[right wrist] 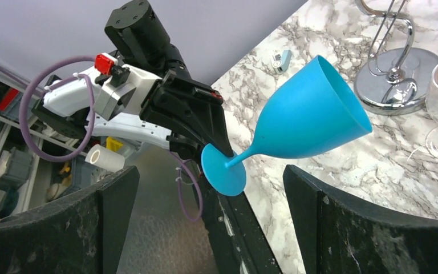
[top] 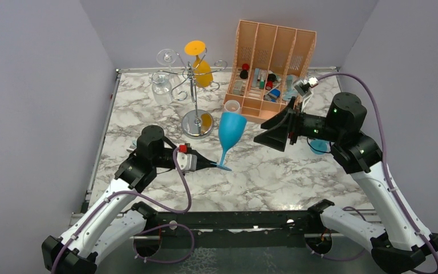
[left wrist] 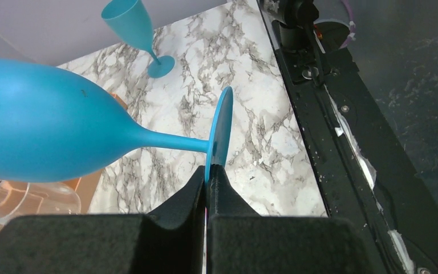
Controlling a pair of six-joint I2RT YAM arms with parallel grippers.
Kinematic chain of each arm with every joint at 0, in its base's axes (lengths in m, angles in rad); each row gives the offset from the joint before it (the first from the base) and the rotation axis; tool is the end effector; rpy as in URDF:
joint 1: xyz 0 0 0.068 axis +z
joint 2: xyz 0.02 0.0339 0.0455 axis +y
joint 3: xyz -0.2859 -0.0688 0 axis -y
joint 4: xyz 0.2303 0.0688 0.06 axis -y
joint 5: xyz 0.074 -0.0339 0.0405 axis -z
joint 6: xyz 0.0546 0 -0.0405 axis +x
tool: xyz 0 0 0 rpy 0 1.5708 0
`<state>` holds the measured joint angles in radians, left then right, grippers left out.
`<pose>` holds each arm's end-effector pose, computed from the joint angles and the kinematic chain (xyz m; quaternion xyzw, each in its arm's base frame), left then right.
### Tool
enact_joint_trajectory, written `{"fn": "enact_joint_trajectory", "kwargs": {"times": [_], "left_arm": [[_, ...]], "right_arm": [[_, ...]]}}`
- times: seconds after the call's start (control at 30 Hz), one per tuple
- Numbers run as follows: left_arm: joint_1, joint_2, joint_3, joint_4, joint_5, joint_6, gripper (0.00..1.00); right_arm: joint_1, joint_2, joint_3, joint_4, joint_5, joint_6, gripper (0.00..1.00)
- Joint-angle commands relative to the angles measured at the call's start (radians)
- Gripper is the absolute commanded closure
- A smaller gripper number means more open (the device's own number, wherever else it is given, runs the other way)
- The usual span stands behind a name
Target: Place the wine glass upside down on the wine glass rack
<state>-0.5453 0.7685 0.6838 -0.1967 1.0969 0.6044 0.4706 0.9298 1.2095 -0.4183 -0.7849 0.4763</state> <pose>0.0979 -0.1162 0.3250 0.6338 0.4021 -0.4014 0.5249 0.1299 0.1094 0.4483 -0.2491 0.6977 0.5333 0.4083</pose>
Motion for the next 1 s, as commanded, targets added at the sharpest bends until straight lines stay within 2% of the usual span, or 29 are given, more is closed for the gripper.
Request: {"fn": "enact_joint_trajectory", "kwargs": {"times": [0.0,0.3,0.43,0.57,0.73,0.97], "left_arm": [[0.004,-0.031,0.025,0.07,-0.085,-0.173,1.0],[0.004,-0.161,-0.001,0.133,-0.236,-0.396,1.0],[0.003,-0.177,-0.004,0.165,-0.354,-0.559,1.0],[0.002,-0.126,0.041,0.135,-0.534,-0.772,1.0],[0.002,-0.067,0.109,0.081,-0.523,-0.875,1.0],[0.004,0.038,0.224,-0.004,-0.61,-1.002,1.0]], "right_arm": [[0.006,-0.006,0.036,-0.063,0.048,-0.051,0.0],[0.007,-0.011,0.033,-0.091,0.079,-0.057,0.0],[0.007,0.013,0.038,-0.102,0.082,-0.059,0.0],[0.006,0.024,0.046,-0.106,0.098,-0.063,0.0],[0.007,0.023,0.055,-0.103,0.096,-0.064,0.0],[0.007,0.021,0.065,-0.116,0.108,-0.077,0.0]]}}
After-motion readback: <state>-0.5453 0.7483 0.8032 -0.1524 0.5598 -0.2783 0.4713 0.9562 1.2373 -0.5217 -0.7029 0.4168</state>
